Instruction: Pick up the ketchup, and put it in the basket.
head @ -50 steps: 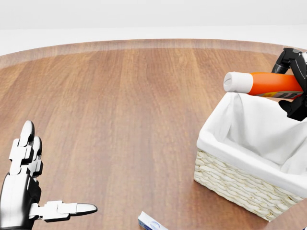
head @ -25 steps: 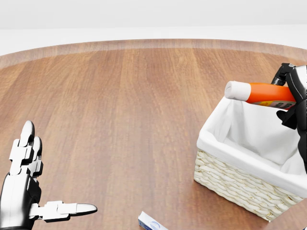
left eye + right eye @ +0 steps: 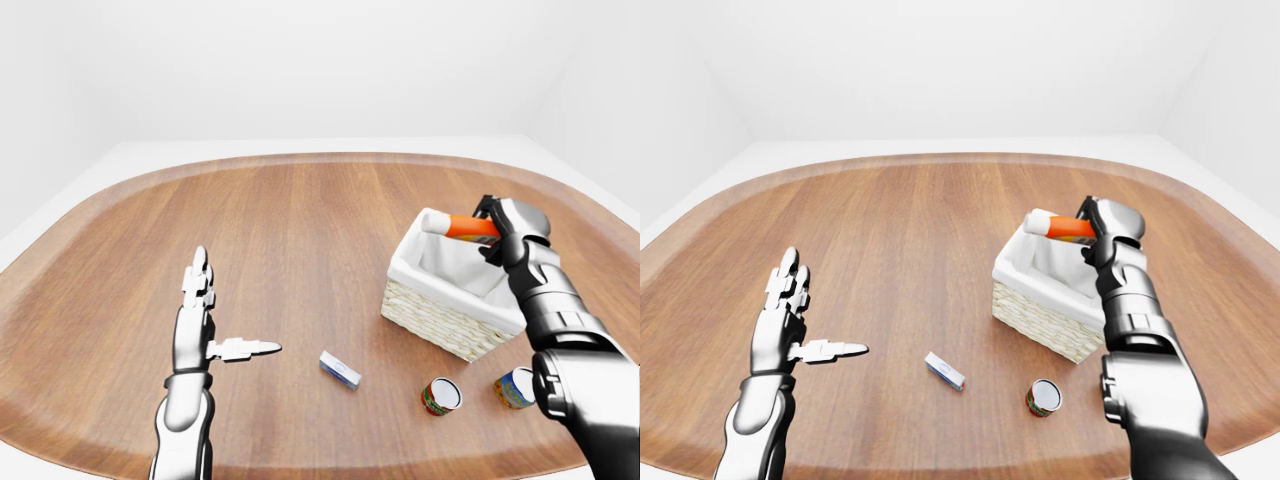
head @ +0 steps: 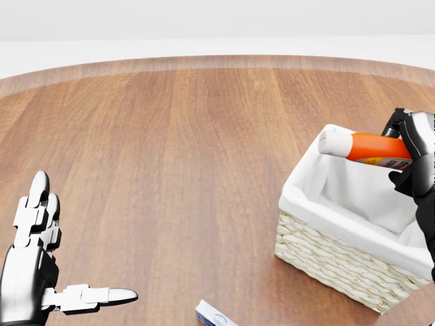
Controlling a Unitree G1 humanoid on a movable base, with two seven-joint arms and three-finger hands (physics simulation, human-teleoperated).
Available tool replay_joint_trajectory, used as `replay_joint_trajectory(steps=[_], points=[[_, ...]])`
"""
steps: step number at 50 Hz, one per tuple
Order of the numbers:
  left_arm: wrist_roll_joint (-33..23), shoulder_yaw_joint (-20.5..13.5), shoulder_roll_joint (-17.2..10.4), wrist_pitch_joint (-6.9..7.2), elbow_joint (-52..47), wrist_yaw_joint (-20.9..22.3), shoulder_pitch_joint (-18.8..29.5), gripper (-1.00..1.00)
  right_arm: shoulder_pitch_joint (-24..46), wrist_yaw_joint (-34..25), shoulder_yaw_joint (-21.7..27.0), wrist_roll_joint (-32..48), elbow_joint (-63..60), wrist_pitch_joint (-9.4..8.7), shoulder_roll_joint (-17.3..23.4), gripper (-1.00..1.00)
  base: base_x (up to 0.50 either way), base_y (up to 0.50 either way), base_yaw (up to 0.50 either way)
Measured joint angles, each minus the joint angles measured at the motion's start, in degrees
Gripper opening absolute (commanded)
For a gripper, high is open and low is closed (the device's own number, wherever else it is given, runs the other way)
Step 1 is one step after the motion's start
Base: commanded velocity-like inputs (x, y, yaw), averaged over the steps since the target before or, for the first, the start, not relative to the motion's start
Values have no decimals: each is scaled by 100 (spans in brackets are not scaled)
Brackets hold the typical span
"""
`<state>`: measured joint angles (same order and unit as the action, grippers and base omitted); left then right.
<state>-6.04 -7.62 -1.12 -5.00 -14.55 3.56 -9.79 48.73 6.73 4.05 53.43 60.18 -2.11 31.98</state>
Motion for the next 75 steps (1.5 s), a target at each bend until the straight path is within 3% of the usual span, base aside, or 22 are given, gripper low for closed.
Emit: replay_joint_trajectory(steps=[25, 68, 69, 70, 75], points=[[-12, 10, -4, 0, 54, -15, 17, 100, -25, 505, -188, -116, 816, 194, -44, -100, 0, 0, 0], [-28, 18, 6, 0, -13, 18, -48, 100, -166, 897, -274, -236, 1311, 254, -90, -100, 0, 0, 0], [-29, 19, 7, 0, -14, 19, -49, 100, -166, 902, -275, -238, 1314, 253, -89, -18, 0, 0, 0], [-31, 20, 8, 0, -14, 19, -50, 100, -166, 915, -277, -242, 1313, 247, -88, 100, 0, 0, 0], [-41, 27, 11, 0, -22, 22, -60, 100, -152, 986, -248, -210, 1301, 237, -74, 100, 0, 0, 0]])
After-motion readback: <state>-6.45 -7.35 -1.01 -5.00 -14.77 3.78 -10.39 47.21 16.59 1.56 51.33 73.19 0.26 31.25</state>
